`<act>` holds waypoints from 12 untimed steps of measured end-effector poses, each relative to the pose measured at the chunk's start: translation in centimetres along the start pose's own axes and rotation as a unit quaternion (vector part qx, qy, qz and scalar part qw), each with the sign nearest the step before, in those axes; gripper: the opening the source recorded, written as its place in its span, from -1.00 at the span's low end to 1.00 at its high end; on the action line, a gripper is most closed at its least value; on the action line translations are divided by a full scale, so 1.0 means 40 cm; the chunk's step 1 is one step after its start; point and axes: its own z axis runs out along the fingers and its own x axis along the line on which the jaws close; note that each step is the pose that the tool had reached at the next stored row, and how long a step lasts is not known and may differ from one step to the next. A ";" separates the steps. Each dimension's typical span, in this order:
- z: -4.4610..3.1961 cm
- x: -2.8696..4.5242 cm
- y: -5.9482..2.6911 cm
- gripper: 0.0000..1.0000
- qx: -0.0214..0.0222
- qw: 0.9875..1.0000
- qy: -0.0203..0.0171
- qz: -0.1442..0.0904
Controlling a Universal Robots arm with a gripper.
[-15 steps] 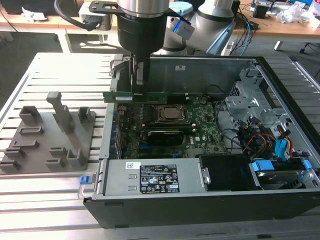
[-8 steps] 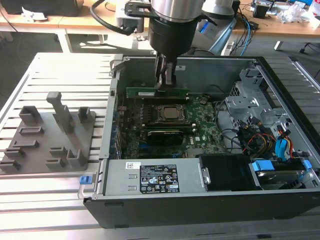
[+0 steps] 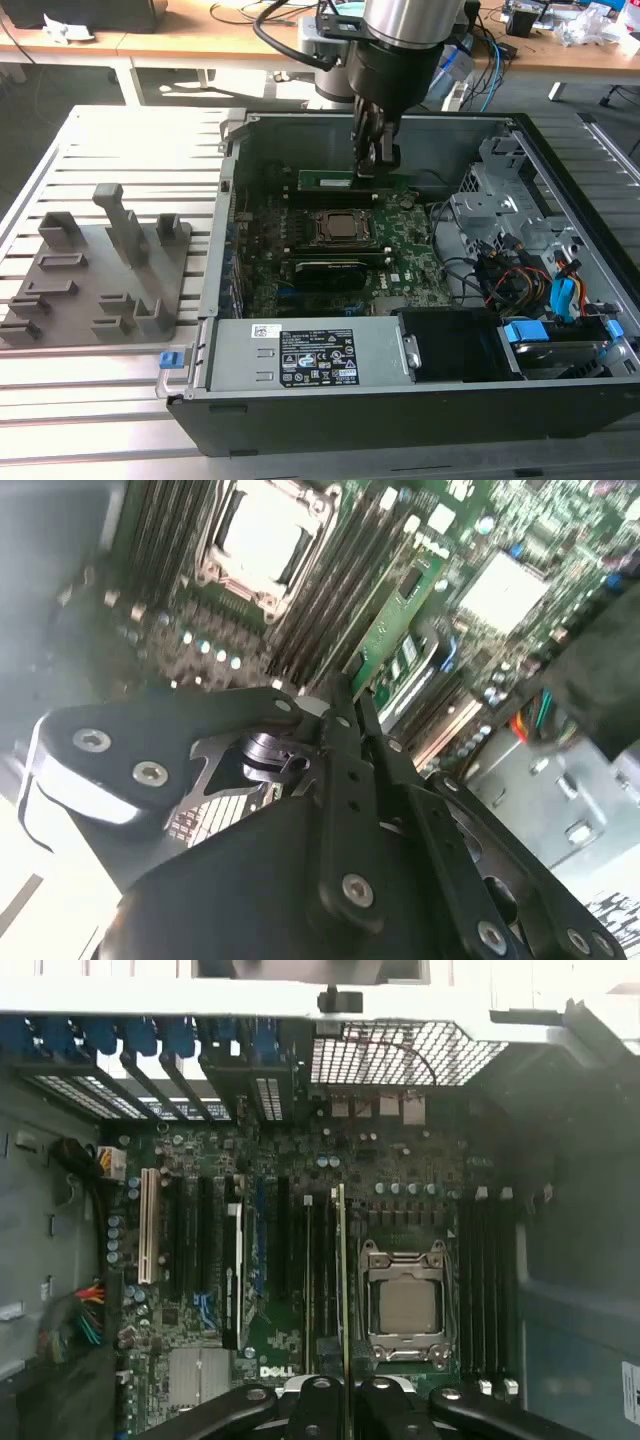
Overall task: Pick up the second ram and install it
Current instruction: 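Pick up the second ram and move it above second insertion slot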
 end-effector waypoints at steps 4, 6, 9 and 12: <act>0.004 -0.005 -0.039 -0.72 0.000 1.000 0.009 0.001; 0.004 -0.006 -0.039 -0.72 0.000 1.000 0.009 0.001; 0.004 -0.006 -0.040 -0.72 0.000 1.000 0.009 0.001; 0.004 -0.006 -0.040 -0.72 0.000 1.000 0.009 0.001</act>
